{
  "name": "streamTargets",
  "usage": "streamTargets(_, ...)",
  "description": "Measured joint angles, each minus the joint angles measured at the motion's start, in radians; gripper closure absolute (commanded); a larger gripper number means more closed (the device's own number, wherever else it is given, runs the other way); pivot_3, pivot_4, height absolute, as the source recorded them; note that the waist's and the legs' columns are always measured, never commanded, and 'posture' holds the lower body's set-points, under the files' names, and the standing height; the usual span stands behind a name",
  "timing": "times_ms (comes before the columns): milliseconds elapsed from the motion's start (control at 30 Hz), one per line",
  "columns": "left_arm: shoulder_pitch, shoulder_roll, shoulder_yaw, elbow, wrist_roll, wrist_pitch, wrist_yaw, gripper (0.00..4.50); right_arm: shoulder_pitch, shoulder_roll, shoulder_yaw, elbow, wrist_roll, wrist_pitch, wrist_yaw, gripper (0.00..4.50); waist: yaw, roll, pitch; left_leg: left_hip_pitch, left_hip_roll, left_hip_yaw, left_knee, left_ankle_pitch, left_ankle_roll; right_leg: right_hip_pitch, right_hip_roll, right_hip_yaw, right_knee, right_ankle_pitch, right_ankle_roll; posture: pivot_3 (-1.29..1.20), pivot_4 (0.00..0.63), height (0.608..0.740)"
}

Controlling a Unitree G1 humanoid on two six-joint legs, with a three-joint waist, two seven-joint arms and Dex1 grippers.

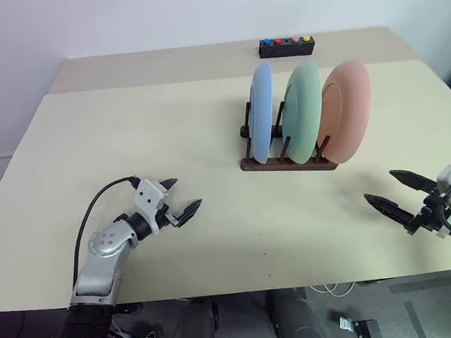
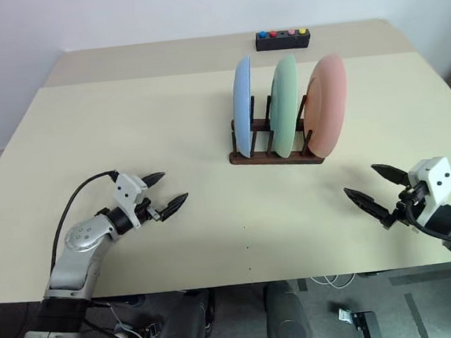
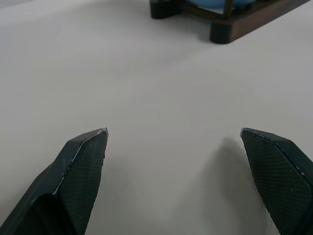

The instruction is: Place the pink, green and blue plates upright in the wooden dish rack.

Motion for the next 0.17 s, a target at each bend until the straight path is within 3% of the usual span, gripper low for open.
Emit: streamTargets(167,0.033,-0.022,0.002,-0.015,0.001,-0.035,0.036,0.0,-0.067,0.0,0.046,0.064,-0.018,-0.023,0.006,0.02,0.0,0.001,-0.001,0.0,0.0,0.0,0.0,0.0,0.0,0.0,0.0,0.0,0.0,0.0,0.0,0.0,0.15,0.74)
